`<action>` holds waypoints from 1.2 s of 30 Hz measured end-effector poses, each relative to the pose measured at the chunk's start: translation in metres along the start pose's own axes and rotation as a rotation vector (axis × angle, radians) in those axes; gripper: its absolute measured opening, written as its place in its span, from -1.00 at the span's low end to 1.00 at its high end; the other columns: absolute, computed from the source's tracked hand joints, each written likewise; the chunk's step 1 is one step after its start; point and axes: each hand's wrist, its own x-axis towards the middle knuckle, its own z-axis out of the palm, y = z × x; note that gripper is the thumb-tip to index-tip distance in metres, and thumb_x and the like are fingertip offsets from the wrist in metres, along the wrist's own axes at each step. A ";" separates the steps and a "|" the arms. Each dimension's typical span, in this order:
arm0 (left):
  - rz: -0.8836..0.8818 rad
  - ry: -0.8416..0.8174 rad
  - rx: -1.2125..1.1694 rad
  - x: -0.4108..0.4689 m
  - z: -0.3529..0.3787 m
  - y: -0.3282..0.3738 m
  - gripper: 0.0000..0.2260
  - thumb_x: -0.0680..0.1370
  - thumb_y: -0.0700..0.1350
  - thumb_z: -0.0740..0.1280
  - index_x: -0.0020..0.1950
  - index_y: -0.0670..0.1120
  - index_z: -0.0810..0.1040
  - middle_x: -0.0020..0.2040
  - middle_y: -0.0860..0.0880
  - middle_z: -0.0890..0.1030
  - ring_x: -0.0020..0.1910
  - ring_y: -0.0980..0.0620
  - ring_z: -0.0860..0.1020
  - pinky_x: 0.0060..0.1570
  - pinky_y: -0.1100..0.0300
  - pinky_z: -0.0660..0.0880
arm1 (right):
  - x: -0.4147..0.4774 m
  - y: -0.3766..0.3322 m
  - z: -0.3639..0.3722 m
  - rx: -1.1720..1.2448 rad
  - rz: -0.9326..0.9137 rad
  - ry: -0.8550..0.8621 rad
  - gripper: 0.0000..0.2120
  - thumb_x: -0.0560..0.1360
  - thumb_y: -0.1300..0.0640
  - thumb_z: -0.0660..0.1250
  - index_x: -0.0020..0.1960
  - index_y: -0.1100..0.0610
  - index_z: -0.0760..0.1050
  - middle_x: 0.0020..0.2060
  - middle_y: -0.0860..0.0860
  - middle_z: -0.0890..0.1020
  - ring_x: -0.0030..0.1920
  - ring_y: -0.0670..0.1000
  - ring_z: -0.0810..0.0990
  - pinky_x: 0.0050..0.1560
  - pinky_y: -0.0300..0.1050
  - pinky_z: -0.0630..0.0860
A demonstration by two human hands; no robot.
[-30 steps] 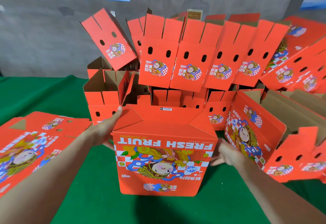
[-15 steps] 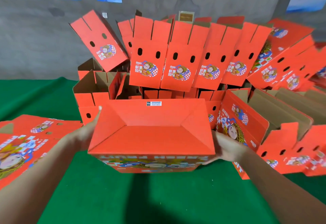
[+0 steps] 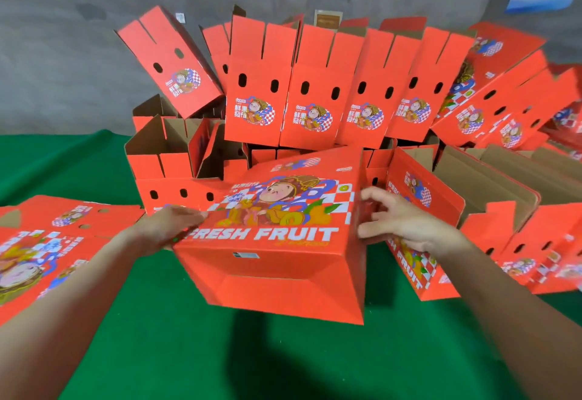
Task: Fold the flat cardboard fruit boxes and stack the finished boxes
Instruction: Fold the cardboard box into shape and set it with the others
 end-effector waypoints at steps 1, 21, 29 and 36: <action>-0.018 0.011 0.111 -0.004 0.006 0.007 -0.77 0.53 -0.04 0.36 0.15 -0.08 0.60 -0.06 -0.02 0.66 -0.12 -0.01 0.59 -0.18 0.11 0.57 | -0.002 -0.002 0.002 -0.136 -0.036 0.047 -0.48 0.29 0.31 0.55 0.16 0.05 0.46 0.30 0.08 0.40 0.25 0.08 0.43 0.31 -0.05 0.42; 0.383 0.043 0.029 -0.016 0.082 0.078 -0.57 0.57 -0.01 0.29 0.41 -0.10 0.39 0.27 -0.02 0.50 0.13 0.00 0.53 -0.02 0.11 0.55 | -0.024 0.088 0.070 -1.111 -0.536 0.712 -0.42 -0.05 0.00 0.69 -0.12 0.16 0.59 0.32 0.20 0.24 0.40 0.29 0.14 0.31 0.46 0.09; 0.297 0.047 -0.145 -0.007 0.097 0.085 -0.67 0.60 0.04 0.22 0.29 -0.09 0.46 0.25 -0.07 0.53 0.09 -0.04 0.56 -0.01 0.03 0.56 | -0.017 0.120 0.082 -1.362 -0.644 0.702 -0.48 -0.04 0.13 0.70 -0.12 0.14 0.63 0.30 0.20 0.30 0.34 0.30 0.25 0.36 0.36 0.05; 0.190 -0.156 -0.136 -0.004 0.124 0.106 -0.41 0.54 0.27 0.14 0.46 -0.05 0.31 0.44 -0.04 0.35 0.17 -0.05 0.46 -0.07 0.03 0.59 | 0.001 0.146 0.073 -1.475 -0.533 0.491 -0.33 -0.05 0.29 0.64 0.06 0.08 0.65 0.31 0.24 0.48 0.33 0.34 0.42 0.24 0.37 0.39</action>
